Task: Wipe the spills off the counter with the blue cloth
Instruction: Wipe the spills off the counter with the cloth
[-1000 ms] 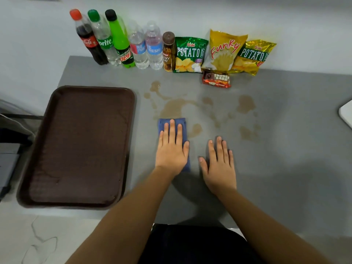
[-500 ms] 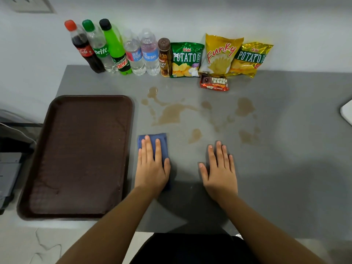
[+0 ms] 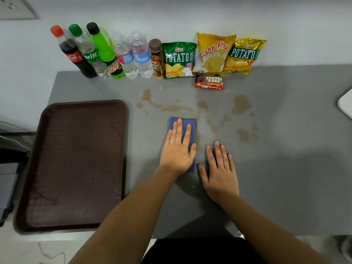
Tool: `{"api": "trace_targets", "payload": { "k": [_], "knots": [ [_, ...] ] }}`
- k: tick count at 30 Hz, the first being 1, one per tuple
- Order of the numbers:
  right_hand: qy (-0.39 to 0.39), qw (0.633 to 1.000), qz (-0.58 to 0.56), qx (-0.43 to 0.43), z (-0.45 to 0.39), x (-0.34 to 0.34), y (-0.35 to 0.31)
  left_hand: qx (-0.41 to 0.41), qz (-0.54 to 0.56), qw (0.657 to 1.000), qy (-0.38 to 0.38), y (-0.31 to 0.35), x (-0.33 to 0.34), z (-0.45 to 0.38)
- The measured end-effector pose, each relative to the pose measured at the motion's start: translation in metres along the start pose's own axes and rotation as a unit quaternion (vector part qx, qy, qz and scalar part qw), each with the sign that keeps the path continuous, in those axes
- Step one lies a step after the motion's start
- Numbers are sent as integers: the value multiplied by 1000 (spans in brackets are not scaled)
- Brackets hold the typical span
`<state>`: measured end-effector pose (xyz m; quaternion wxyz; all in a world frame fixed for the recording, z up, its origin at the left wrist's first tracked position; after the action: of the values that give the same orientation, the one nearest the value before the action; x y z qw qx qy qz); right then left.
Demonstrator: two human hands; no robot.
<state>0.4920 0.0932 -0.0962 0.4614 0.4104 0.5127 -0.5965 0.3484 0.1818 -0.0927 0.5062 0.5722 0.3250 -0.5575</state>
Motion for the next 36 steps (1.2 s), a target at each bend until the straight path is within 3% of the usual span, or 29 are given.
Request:
{"api": "trace_targets", "payload": {
  "k": [3, 9, 16, 19, 25, 31, 36],
  "knots": [
    [13, 1000, -8, -2, 0, -3, 0, 12, 4, 999, 34, -9, 1, 29],
    [13, 1000, -6, -2, 0, -1, 0, -40, -18, 998, 42, -58, 1, 58],
    [13, 1000, 5, 2, 1, 1, 1, -128, 9, 991, 49, -108, -28, -12],
    [22, 1000, 7, 1, 1, 1, 1, -126, 3, 991, 38, -100, -33, -51],
    [28, 1000, 2, 1, 1, 1, -1, -12, -16, 1000, 2, -47, -20, -61],
    [23, 1000, 7, -2, -1, 1, -1, -65, 21, 997, 32, -26, -8, -1],
    [33, 999, 9, -6, 0, 2, 1, -113, 39, 989, 86, -56, -12, 30]
  ]
}}
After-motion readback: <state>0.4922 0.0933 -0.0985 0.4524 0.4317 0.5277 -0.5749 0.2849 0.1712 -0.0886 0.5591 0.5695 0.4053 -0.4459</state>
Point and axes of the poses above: each hand's wrist, its own z-axis away from the middle knuckle, its own x-axis out of the palm, y = z × x, the point moved 8 cm from there along -z, towards the middle knuckle, and after that the axes turned 1 degree about -z, right-handed, at the moved point
